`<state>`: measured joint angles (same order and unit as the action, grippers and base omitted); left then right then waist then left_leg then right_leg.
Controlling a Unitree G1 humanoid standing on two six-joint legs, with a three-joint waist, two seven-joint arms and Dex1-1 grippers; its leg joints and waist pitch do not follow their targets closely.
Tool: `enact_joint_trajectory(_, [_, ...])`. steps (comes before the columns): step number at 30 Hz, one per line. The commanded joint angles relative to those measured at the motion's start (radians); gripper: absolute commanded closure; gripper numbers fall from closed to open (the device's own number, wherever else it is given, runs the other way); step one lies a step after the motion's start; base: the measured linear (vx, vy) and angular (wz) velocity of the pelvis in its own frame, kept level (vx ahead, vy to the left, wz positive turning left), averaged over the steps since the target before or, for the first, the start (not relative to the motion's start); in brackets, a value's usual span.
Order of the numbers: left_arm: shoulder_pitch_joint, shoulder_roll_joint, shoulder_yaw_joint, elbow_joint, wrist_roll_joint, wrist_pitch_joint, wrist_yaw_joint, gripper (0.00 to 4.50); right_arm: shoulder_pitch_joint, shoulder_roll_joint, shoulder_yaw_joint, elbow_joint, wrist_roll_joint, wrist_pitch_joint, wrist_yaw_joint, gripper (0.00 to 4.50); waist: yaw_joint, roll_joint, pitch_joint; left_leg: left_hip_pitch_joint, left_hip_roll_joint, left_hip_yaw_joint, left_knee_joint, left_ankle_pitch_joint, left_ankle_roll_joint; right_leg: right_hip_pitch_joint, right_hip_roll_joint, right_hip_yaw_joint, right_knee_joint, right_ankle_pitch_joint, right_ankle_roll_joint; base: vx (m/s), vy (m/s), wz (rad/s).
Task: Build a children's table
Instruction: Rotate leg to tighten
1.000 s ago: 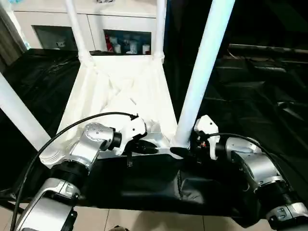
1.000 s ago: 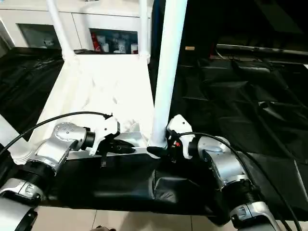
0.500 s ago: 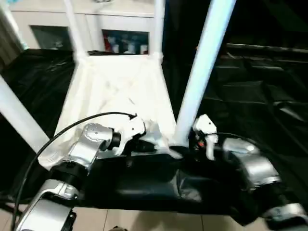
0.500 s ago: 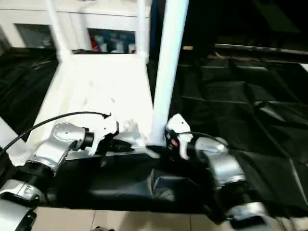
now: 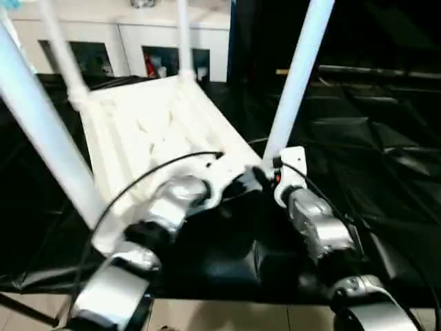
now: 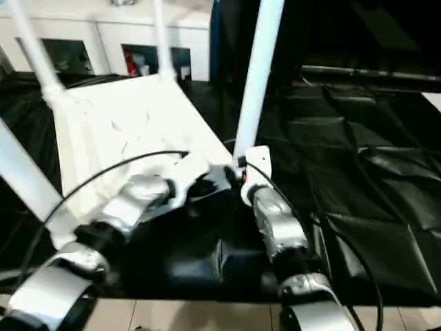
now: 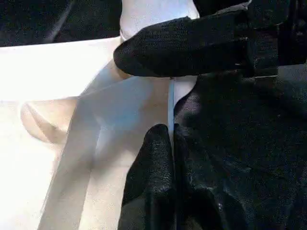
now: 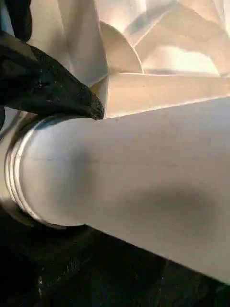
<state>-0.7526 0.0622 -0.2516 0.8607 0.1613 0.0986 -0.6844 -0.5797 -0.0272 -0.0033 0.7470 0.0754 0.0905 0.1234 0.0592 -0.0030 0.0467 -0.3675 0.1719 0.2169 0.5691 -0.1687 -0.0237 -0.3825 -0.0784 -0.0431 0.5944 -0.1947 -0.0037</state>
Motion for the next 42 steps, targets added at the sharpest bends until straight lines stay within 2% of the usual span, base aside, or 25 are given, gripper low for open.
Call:
enact_joint_trajectory(1, [0.020, -0.030, -0.010, 0.030, -0.005, -0.029, -0.011, 4.50, 0.009, 0.028, 0.004, 0.053, 0.005, -0.006, 0.013, 1.78, 0.001, -0.011, -0.054, 0.016, 0.058, -0.039, -0.063, -0.258, 0.016, 0.023, -0.079, 0.043, -0.083, -0.262, -0.193, 0.000, 0.000, 0.00])
enact_joint_trajectory(2, [0.020, -0.030, -0.010, 0.030, -0.005, -0.029, -0.011, 4.50, 0.009, 0.028, 0.004, 0.053, 0.005, -0.006, 0.013, 1.08, 0.001, -0.011, -0.053, 0.017, 0.060, -0.040, -0.065, -0.271, 0.015, 0.023, -0.079, 0.042, -0.085, -0.291, -0.185, 0.000, 0.000, 0.00])
enact_joint_trajectory(4, [0.021, -0.023, -0.007, 0.031, -0.006, -0.032, -0.013, 4.50, 0.010, 0.026, 0.011, 0.046, 0.003, -0.023, 0.027, 1.08, 0.001, -0.009, -0.053, 0.017, 0.061, -0.041, -0.066, -0.277, 0.013, 0.022, -0.078, 0.042, -0.086, -0.296, -0.183, 0.000, 0.000, 0.00])
enact_joint_trajectory(6, [0.034, 0.016, 0.001, 0.024, -0.023, -0.062, -0.061, 4.50, 0.014, -0.010, 0.032, 0.010, 0.005, -0.061, 0.130, 0.89, 0.002, -0.010, -0.054, 0.016, 0.061, -0.040, -0.065, -0.276, 0.019, 0.024, -0.078, 0.043, -0.084, -0.278, -0.185, 0.000, 0.000, 0.00])
enact_joint_trajectory(8, [0.040, 0.032, 0.002, 0.016, -0.032, -0.064, -0.087, 4.50, 0.015, -0.033, 0.032, -0.010, 0.021, -0.059, 0.191, 0.66, 0.001, -0.011, -0.054, 0.012, 0.061, -0.039, -0.064, -0.260, 0.032, 0.027, -0.079, 0.043, -0.081, -0.250, -0.195, 0.000, 0.000, 0.00])
enact_joint_trajectory(9, [0.044, 0.042, 0.003, 0.011, -0.038, -0.074, -0.110, 4.50, 0.018, -0.052, 0.035, -0.025, 0.029, -0.055, 0.236, 0.57, 0.002, -0.016, -0.054, 0.012, 0.060, -0.039, -0.063, -0.256, 0.037, 0.030, -0.078, 0.042, -0.081, -0.246, -0.195, 0.000, 0.000, 0.00])
enact_joint_trajectory(12, [0.048, 0.051, 0.003, 0.006, -0.043, -0.082, -0.129, 4.50, 0.020, -0.070, 0.037, -0.038, 0.036, -0.053, 0.276, 0.30, 0.006, -0.013, -0.053, 0.012, 0.061, -0.037, -0.061, -0.236, 0.048, 0.027, -0.080, 0.043, -0.081, -0.246, -0.205, 0.000, 0.000, 0.00])
enact_joint_trajectory(13, [0.054, 0.072, 0.007, -0.005, -0.054, -0.101, -0.172, 4.50, 0.033, -0.120, 0.062, -0.070, 0.030, -0.063, 0.370, 0.23, 0.006, -0.007, -0.053, 0.013, 0.062, -0.039, -0.062, -0.243, 0.047, 0.027, -0.078, 0.040, -0.080, -0.250, -0.206, 0.000, 0.000, 0.00])
enact_joint_trajectory(14, [0.058, 0.089, 0.012, -0.013, -0.065, -0.103, -0.206, 4.50, 0.047, -0.162, 0.083, -0.098, 0.029, -0.063, 0.451, 0.19, 0.006, -0.011, -0.052, 0.012, 0.063, -0.038, -0.063, -0.245, 0.047, 0.029, -0.077, 0.040, -0.081, -0.251, -0.202, 0.000, 0.000, 0.00])
enact_joint_trajectory(15, [0.064, 0.117, 0.020, -0.031, -0.088, -0.113, -0.269, 4.50, 0.075, -0.227, 0.116, -0.153, 0.035, -0.049, 0.574, 0.06, 0.008, -0.008, -0.054, 0.012, 0.063, -0.039, -0.061, -0.243, 0.051, 0.032, -0.076, 0.040, -0.078, -0.235, -0.205, 0.000, 0.000, 0.00])
enact_joint_trajectory(17, [0.075, 0.154, 0.024, -0.064, -0.120, -0.118, -0.362, 4.50, 0.109, -0.298, 0.153, -0.220, 0.041, -0.034, 0.701, 0.06, 0.015, -0.010, -0.052, 0.010, 0.066, -0.035, -0.059, -0.222, 0.074, 0.034, -0.076, 0.041, -0.074, -0.193, -0.213, 0.000, 0.000, 0.00])
enact_joint_trajectory(18, [0.075, 0.154, 0.024, -0.064, -0.120, -0.118, -0.362, 4.50, 0.109, -0.298, 0.153, -0.220, 0.041, -0.034, 0.701, 0.06, 0.018, -0.009, -0.052, 0.009, 0.064, -0.034, -0.058, -0.221, 0.074, 0.034, -0.076, 0.039, -0.073, -0.196, -0.215, 0.000, 0.000, 0.00])
enact_joint_trajectory(20, [0.091, 0.186, 0.017, -0.109, -0.149, -0.100, -0.460, 4.50, 0.128, -0.336, 0.170, -0.255, 0.039, -0.040, 0.763, 0.06, 0.018, -0.009, -0.053, 0.008, 0.067, -0.035, -0.059, -0.220, 0.070, 0.033, -0.077, 0.038, -0.071, -0.212, -0.221, 0.000, 0.000, 0.00])
enact_joint_trajectory(21, [0.109, 0.212, 0.013, -0.154, -0.172, -0.068, -0.527, 4.50, 0.139, -0.354, 0.175, -0.278, 0.046, -0.034, 0.805, 0.06, 0.016, -0.009, -0.053, 0.009, 0.068, -0.034, -0.059, -0.224, 0.065, 0.031, -0.077, 0.039, -0.070, -0.218, -0.228, 0.000, 0.000, 0.00])
enact_joint_trajectory(23, [0.120, 0.228, 0.014, -0.177, -0.182, -0.052, -0.554, 4.50, 0.144, -0.361, 0.177, -0.291, 0.051, -0.030, 0.826, 0.06, 0.017, -0.006, -0.056, 0.012, 0.071, -0.033, -0.057, -0.217, 0.061, 0.026, -0.075, 0.040, -0.068, -0.203, -0.241, 0.000, 0.000, 0.00])
enact_joint_trajectory(27, [0.138, 0.245, 0.010, -0.193, -0.186, -0.050, -0.578, 4.50, 0.144, -0.364, 0.178, -0.298, 0.065, -0.018, 0.843, 0.06, 0.024, -0.005, -0.058, 0.011, 0.070, -0.031, -0.054, -0.185, 0.068, 0.025, -0.074, 0.039, -0.060, -0.137, -0.257, 0.000, 0.000, 0.00])
enact_joint_trajectory(31, [0.149, 0.253, 0.009, -0.200, -0.196, -0.049, -0.594, 4.50, 0.147, -0.362, 0.184, -0.315, 0.083, -0.005, 0.871, 0.06, 0.033, -0.012, -0.063, 0.002, 0.066, -0.028, -0.045, -0.123, 0.098, 0.028, -0.073, 0.038, -0.048, -0.047, -0.262, 0.000, 0.000, 0.00])
enact_joint_trajectory(32, [0.149, 0.253, 0.009, -0.200, -0.196, -0.050, -0.594, 4.50, 0.147, -0.361, 0.185, -0.315, 0.083, -0.005, 0.873, 0.22, 0.034, -0.011, -0.063, 0.002, 0.066, -0.028, -0.044, -0.122, 0.100, 0.029, -0.073, 0.037, -0.046, -0.046, -0.262, 0.000, 0.000, 0.00])
enact_joint_trajectory(35, [0.154, 0.254, 0.010, -0.210, -0.198, -0.041, -0.598, 4.50, 0.149, -0.358, 0.185, -0.320, 0.086, -0.001, 0.884, 0.32, 0.034, -0.011, -0.063, 0.003, 0.066, -0.028, -0.044, -0.129, 0.099, 0.027, -0.073, 0.037, -0.049, -0.073, -0.255, 0.000, 0.000, 0.00])
enact_joint_trajectory(37, [0.159, 0.255, 0.012, -0.223, -0.195, -0.032, -0.600, 4.50, 0.149, -0.353, 0.183, -0.322, 0.087, 0.004, 0.895, 0.64, 0.034, -0.012, -0.062, 0.003, 0.066, -0.029, -0.044, -0.132, 0.095, 0.027, -0.073, 0.037, -0.049, -0.087, -0.253, 0.000, 0.000, 0.00])
enact_joint_trajectory(42, [0.164, 0.255, 0.010, -0.234, -0.190, -0.024, -0.602, 4.50, 0.149, -0.346, 0.189, -0.318, 0.094, 0.009, 0.918, 0.94, 0.034, -0.012, -0.063, 0.003, 0.066, -0.029, -0.043, -0.132, 0.093, 0.027, -0.072, 0.037, -0.048, -0.088, -0.252, 0.000, 0.000, 0.00])
